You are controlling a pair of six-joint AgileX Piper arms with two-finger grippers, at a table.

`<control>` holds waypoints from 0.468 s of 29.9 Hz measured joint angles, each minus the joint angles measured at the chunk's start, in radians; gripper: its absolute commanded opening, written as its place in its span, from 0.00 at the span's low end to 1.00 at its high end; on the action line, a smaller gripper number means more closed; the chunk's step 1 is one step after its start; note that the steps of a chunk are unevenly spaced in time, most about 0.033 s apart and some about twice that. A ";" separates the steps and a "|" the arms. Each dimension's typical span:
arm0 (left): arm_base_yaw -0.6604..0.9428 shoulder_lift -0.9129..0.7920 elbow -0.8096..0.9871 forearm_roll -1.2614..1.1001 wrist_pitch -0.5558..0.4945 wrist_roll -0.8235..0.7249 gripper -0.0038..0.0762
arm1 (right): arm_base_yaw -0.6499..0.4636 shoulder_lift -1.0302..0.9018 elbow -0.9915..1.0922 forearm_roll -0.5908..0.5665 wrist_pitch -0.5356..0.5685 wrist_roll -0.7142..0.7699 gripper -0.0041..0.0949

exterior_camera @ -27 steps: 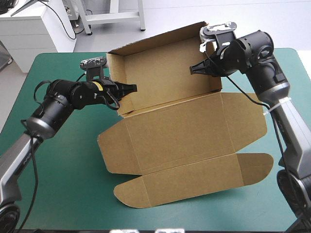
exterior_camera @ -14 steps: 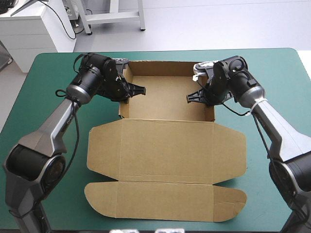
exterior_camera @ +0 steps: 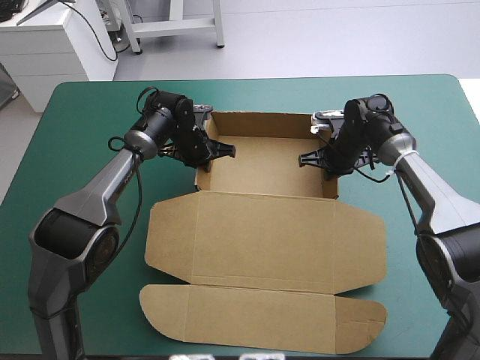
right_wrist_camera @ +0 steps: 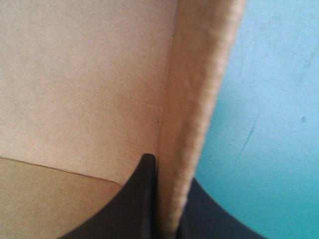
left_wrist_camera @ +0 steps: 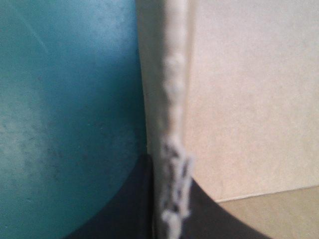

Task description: Fold the box

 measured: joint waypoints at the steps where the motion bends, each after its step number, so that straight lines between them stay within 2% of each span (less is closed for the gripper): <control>1: 0.000 0.002 0.000 0.001 0.000 0.000 0.04 | 0.000 0.004 0.000 0.000 -0.001 0.000 0.02; 8: 0.000 0.020 0.000 0.007 0.000 0.001 0.04 | -0.002 0.030 0.000 0.007 -0.004 -0.004 0.05; 11: 0.000 0.023 0.000 0.007 0.000 0.016 0.07 | -0.002 0.037 0.000 0.007 -0.005 -0.005 0.15; 14: 0.000 0.023 -0.001 0.007 -0.002 0.059 0.17 | -0.002 0.037 0.000 0.009 0.002 -0.021 0.31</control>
